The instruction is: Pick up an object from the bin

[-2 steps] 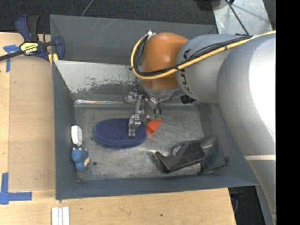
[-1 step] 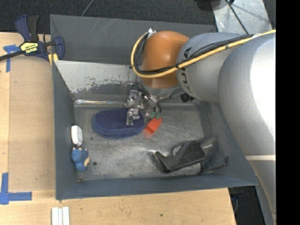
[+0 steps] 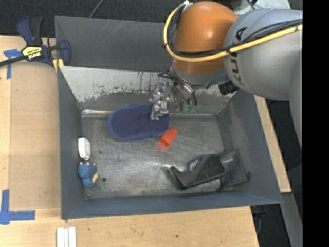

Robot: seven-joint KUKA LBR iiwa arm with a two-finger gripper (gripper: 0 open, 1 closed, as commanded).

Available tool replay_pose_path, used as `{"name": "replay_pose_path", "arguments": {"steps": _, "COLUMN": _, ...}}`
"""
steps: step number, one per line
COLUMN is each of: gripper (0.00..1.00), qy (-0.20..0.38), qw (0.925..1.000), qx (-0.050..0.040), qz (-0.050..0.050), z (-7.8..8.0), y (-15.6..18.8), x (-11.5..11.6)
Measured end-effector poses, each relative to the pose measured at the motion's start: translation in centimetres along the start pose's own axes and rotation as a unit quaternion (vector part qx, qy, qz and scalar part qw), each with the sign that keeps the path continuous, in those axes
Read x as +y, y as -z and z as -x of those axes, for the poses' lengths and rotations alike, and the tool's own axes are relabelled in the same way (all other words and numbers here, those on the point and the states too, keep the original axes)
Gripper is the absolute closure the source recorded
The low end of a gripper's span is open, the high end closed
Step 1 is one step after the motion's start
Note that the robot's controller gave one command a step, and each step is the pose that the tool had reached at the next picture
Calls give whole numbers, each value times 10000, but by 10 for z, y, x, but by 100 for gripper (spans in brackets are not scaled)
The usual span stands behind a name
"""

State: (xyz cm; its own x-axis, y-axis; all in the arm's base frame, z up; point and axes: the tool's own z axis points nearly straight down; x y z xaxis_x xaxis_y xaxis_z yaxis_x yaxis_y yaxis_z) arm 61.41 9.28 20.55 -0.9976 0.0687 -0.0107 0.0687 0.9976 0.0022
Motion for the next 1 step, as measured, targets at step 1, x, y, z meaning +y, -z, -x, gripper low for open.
{"name": "replay_pose_path", "arguments": {"steps": 1, "gripper": 100, "qy": 854, "qw": 9963, "qx": -8, "qz": -1, "z": -9, "y": 108, "x": -3}}
